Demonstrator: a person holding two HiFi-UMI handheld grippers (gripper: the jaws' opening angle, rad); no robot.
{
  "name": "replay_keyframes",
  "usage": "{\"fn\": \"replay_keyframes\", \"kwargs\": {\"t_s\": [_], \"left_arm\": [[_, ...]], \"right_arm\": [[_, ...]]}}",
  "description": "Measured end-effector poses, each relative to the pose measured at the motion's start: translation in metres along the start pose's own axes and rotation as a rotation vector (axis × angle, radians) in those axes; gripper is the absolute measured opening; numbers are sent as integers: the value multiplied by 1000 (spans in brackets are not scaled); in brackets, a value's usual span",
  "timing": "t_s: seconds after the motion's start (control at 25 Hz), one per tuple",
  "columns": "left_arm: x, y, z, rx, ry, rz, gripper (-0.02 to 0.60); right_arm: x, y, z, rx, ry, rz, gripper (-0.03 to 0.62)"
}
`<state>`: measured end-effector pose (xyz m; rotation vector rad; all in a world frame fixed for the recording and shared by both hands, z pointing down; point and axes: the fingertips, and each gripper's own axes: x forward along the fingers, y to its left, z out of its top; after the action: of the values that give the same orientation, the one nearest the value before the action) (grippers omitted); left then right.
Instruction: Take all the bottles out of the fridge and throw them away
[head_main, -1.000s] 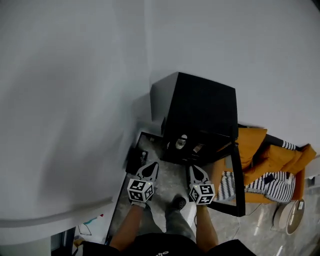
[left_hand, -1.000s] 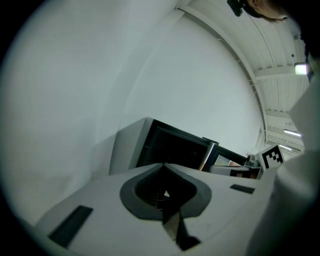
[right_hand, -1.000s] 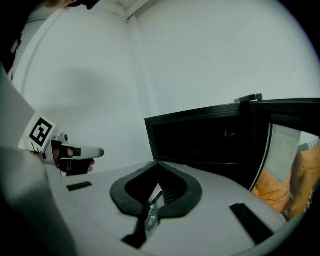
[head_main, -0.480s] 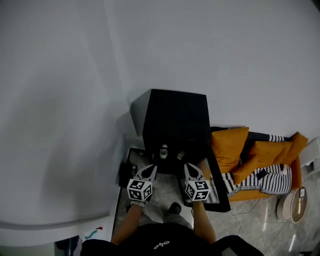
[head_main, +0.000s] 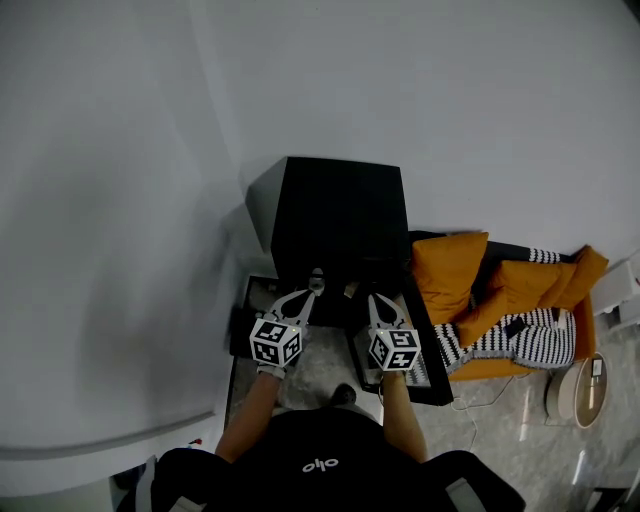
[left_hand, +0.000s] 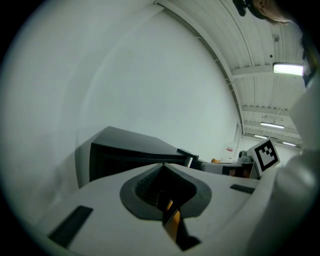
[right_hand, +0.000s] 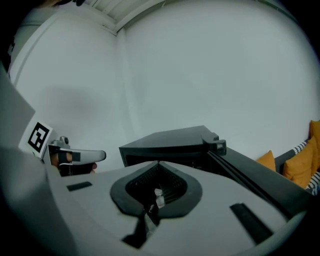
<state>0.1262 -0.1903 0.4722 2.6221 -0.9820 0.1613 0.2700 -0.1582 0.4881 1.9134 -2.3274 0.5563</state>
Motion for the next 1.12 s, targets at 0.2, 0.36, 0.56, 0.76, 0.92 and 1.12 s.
{"fn": "replay_keyframes", "kwargs": {"t_s": [0.2, 0.36, 0.56, 0.76, 0.92, 1.12], "left_arm": [[2, 6, 3, 8, 12, -10, 6], [3, 15, 3, 11, 12, -10, 6], [-1, 18, -2, 6, 13, -7, 6], [-8, 15, -10, 8, 25, -3, 6], [-16, 15, -20, 9, 36, 5, 6], [-31, 19, -37, 3, 54, 25, 6]], "right_arm": [[6, 3, 4, -13, 1, -8, 9], [12, 6, 3, -24, 8, -16, 9], [13, 9, -11, -35, 37, -19, 9], [13, 10, -30, -15, 72, -9, 9], [17, 14, -46, -19, 97, 9, 9], [29, 24, -64, -52, 132, 45, 9]]}}
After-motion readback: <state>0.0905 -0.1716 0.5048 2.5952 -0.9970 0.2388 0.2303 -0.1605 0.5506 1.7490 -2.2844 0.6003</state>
